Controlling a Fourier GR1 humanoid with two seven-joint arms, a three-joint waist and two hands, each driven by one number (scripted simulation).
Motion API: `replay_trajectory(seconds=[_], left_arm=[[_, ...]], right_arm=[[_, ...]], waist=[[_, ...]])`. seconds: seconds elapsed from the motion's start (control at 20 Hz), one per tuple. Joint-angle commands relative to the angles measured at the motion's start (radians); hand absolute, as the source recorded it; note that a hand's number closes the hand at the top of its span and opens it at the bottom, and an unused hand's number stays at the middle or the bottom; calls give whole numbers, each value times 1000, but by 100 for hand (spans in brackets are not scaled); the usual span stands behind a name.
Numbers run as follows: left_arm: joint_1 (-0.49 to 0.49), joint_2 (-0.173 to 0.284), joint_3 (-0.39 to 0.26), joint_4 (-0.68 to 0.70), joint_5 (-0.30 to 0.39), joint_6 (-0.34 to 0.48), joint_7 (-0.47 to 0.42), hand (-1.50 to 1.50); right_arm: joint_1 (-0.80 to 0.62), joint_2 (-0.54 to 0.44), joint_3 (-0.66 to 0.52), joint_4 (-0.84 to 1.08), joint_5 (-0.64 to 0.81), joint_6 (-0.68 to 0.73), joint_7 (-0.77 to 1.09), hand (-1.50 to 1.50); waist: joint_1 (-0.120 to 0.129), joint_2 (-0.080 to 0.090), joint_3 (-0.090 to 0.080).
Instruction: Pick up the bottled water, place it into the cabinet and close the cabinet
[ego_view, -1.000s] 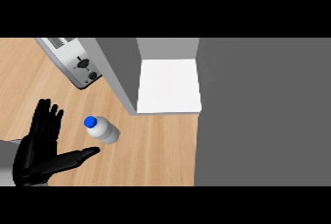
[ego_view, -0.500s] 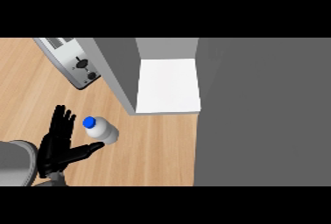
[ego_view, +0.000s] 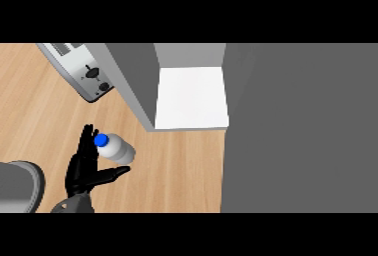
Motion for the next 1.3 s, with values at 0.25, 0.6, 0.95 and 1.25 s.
replay_trajectory(seconds=[0.25,0.6,0.95,1.25], left_arm=[[-134,-3,53,314,22,-89,-211,150],[-193,45,34,483,-93,22,-412,150],[-251,11,-3,507,-163,168,-533,150],[-139,-24,-141,473,-272,80,-636,150]], right_arm=[[124,-79,2,-185,10,22,-34,-150],[110,-73,20,-115,15,-7,-88,-150],[133,-112,-10,-181,-28,-25,-50,-150],[154,-100,39,-101,32,-35,-135,-150]], waist=[[-20,1,-2],[-17,8,-2],[2,5,0],[10,-3,1]])
